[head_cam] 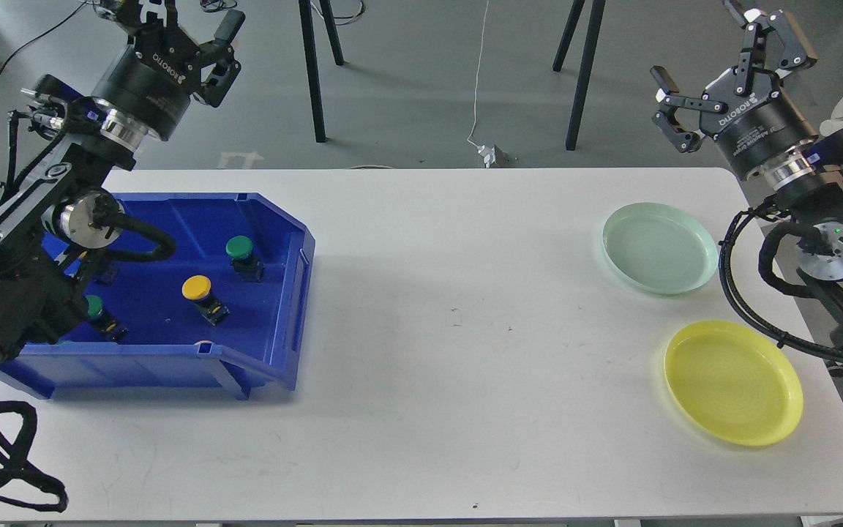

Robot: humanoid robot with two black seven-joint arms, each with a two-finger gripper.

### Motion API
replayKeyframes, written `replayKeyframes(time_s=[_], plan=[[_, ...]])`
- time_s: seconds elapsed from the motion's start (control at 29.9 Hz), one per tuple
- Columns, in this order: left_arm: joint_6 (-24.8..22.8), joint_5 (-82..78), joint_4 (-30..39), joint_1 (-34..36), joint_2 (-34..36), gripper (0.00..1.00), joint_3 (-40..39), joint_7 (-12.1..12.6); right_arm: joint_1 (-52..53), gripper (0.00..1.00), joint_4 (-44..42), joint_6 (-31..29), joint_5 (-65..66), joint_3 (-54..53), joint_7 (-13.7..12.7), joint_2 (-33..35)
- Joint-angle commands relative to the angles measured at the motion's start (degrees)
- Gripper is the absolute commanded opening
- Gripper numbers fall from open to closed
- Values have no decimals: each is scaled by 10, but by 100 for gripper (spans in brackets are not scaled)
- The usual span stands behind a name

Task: Pass button and place on color plate
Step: 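Reach the left gripper down into the blue bin toward a yellow button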

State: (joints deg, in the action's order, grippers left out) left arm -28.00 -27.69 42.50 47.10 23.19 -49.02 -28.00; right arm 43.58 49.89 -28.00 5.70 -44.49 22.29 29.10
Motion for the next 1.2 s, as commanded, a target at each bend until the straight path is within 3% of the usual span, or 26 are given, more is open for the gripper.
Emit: replayKeyframes(time_s=[0.0,0.27,0.43,0.6,0.8,0.97,1.17], plan=[[0,-1,0,-3,1,87,-3,0,-2,99,-1,0,-1,-2,2,0],[0,5,12,10,-28,87,-15,0,-4,99,-1,0,-2,-6,3,-12],[0,8,73,69,-29,87,-24,0,-16,99,5,0,-2,-6,3,-16],[0,10,145,76,1,87,-12,0,-30,99,4,0,-2,-16,3,-16],[0,-2,215,120,73,87,105,0,-39,99,0,0,-1,-26,3,-14],[0,-110,278,176,137,87,200,0,-44,99,0,0,-2,-26,3,-15],[23,-309,310,291,213,87,406,0,-53,99,0,0,-2,-30,3,-14]])
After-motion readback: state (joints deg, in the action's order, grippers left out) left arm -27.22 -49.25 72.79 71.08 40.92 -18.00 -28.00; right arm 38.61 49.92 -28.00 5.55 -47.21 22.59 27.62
